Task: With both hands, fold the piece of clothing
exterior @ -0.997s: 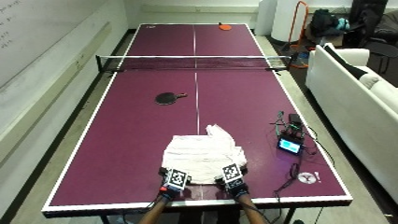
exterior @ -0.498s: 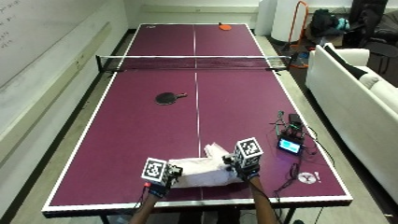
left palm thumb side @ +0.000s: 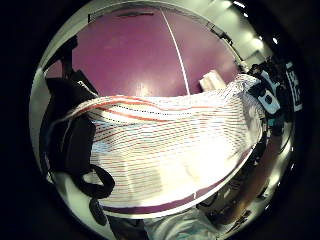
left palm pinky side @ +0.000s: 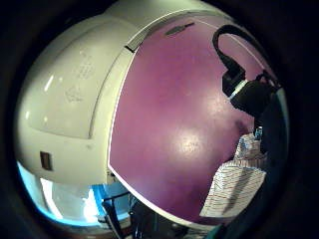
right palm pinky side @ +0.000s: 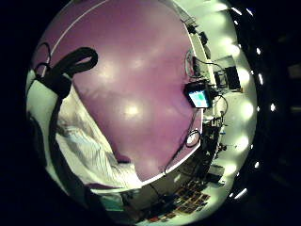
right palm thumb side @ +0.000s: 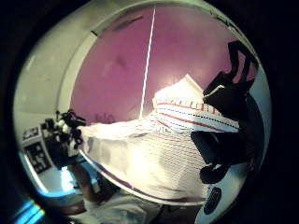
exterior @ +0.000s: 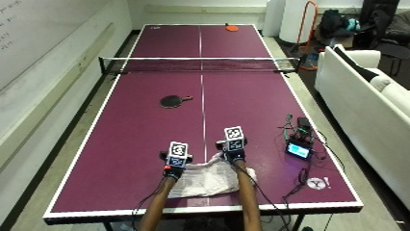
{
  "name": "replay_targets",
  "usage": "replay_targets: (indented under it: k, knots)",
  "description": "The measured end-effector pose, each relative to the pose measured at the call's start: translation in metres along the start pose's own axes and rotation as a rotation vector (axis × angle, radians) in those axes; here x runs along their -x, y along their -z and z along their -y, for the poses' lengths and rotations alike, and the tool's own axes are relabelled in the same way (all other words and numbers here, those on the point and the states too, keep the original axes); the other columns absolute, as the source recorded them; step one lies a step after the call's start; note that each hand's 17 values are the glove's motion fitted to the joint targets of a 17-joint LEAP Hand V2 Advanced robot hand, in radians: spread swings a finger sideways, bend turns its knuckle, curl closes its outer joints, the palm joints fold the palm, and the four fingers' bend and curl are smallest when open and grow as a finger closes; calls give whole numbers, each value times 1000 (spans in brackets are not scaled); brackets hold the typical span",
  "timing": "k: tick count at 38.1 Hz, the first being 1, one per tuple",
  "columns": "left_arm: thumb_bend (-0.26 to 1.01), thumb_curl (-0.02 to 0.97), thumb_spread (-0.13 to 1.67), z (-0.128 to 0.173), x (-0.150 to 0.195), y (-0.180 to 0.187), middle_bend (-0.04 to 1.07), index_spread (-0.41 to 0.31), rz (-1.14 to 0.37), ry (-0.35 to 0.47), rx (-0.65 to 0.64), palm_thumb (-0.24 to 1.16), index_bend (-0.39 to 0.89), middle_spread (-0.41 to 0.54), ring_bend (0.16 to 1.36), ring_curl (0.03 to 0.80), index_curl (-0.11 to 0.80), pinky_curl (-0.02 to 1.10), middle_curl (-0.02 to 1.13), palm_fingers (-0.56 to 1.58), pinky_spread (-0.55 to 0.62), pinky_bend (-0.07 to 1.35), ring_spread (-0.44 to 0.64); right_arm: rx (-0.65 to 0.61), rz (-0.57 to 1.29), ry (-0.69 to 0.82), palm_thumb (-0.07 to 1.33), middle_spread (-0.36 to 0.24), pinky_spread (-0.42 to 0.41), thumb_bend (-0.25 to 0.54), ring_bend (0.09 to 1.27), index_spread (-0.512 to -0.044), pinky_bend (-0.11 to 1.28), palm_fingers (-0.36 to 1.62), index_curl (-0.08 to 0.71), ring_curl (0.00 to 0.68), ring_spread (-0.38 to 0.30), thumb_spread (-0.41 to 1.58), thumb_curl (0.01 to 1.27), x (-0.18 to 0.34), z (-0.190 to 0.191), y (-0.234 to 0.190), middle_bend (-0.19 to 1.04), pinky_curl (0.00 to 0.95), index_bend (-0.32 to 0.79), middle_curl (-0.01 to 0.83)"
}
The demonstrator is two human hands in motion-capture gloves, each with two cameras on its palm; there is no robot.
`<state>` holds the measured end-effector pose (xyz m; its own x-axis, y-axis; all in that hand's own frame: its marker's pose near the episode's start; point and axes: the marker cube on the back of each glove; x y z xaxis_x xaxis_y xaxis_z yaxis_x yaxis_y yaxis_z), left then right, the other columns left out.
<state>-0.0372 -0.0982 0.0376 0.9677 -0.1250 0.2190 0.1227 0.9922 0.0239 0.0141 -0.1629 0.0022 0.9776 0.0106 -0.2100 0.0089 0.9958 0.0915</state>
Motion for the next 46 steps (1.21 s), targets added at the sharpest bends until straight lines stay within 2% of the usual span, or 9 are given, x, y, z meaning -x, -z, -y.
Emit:
replay_targets:
  k: [6,10,12,18,23,28,34,39,46]
  knots:
    - [-9,266,1264,3,-1,-10,593,-360,-20,-6,21,618,246,-391,689,425,462,320,522,1232,-157,130,-365,81,145,-6,874,-270,-184,-13,738,-347,230,1318,387,440,-280,1053,285,7,-14,-15,533,335,172,464]
    - [-9,261,1273,19,3,-6,607,-357,-66,17,-184,622,253,-389,678,423,472,306,526,1180,-126,113,-363,-67,342,-107,858,-270,-164,-29,717,-348,250,1197,371,435,-278,1049,282,-4,-26,-12,532,347,114,464]
    - [-10,259,1276,20,2,-18,516,-318,-75,19,-218,623,166,-362,665,423,453,313,505,976,-76,154,-344,-156,413,-207,789,-273,-151,-53,631,-348,382,982,357,415,-277,1063,268,-19,-35,-18,367,377,95,419]
    - [-11,265,1250,12,-13,-92,315,-273,-64,-47,-148,637,134,-315,661,422,431,345,463,893,-35,214,-319,-32,405,-501,829,-223,-142,-3,529,-341,563,859,332,391,-229,1138,284,-54,-93,-59,173,426,85,373]
    - [-12,270,1230,-29,-20,-52,230,-260,-67,-113,-143,647,130,-299,612,399,410,357,427,912,-45,238,-293,129,300,-587,808,-164,-64,-22,474,-322,589,653,304,376,-122,1178,290,-62,-146,-63,154,440,62,360]
    - [-47,239,1272,-68,-22,-53,145,-227,-108,-163,101,529,139,-245,567,402,407,383,411,746,14,241,-225,140,288,-562,665,-67,4,-53,587,-272,701,492,234,398,-30,1206,275,-52,-156,-71,106,454,-18,323]
    - [-29,200,1377,-64,-32,-57,141,-192,-156,-181,61,411,165,-157,520,382,405,374,382,620,159,210,-111,45,127,-566,606,-25,-106,-23,800,-254,824,663,133,418,-103,1235,271,-50,-150,-70,184,447,-79,309]
    - [-25,177,1429,-46,-48,-53,154,-180,-143,-178,-37,333,167,-126,508,363,403,357,368,616,235,190,-59,-60,11,-583,759,-143,-189,47,848,-297,750,966,121,434,-193,1242,306,-74,-127,-79,382,431,28,380]
    - [-12,165,1471,-43,-75,-47,154,-172,-122,-193,38,279,170,-108,500,357,405,353,355,628,278,193,-29,70,299,-651,973,-222,-261,125,865,-320,639,1218,187,470,-231,1184,356,-101,-123,-70,484,434,138,433]
